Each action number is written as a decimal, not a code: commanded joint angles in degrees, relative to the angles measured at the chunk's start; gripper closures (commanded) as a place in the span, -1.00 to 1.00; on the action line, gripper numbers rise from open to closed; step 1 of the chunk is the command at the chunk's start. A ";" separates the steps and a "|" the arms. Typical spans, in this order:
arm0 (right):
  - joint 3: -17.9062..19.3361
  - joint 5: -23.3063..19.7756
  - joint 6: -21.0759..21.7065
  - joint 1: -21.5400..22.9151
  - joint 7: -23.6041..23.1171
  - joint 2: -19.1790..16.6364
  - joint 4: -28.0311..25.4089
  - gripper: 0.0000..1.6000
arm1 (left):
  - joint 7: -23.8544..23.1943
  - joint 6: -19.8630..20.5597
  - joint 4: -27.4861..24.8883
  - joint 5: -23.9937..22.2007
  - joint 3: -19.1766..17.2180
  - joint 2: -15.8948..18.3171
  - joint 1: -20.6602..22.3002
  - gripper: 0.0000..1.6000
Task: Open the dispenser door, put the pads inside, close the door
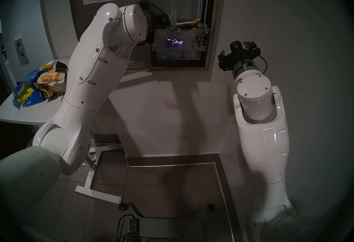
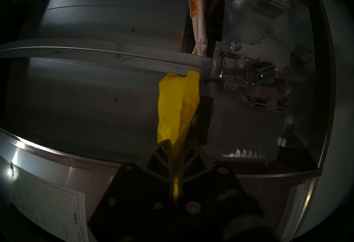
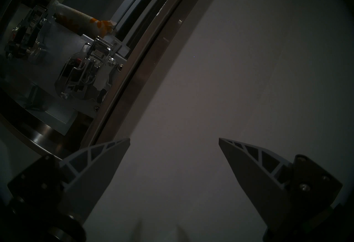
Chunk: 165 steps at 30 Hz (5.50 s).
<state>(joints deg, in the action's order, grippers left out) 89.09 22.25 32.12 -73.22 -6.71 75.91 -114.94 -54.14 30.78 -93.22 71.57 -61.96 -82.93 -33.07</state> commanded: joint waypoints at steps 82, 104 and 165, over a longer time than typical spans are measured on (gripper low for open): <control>0.10 0.10 -0.72 1.53 0.42 0.04 -1.75 -1.00 | -0.72 2.26 7.72 5.94 3.46 -2.94 2.26 -1.00; 0.10 0.10 -0.65 1.53 0.36 0.02 -1.70 -1.00 | 1.93 0.72 -6.28 5.74 4.98 -3.40 -0.47 -1.00; 0.11 0.09 -0.57 1.50 0.28 0.00 -1.59 -1.00 | -8.76 5.83 -46.78 -1.10 -11.83 3.69 -15.33 -1.00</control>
<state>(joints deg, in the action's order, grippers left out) 89.11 22.27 32.11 -73.22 -6.73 75.92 -114.92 -62.18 36.60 -138.64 69.68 -70.27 -82.82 -44.45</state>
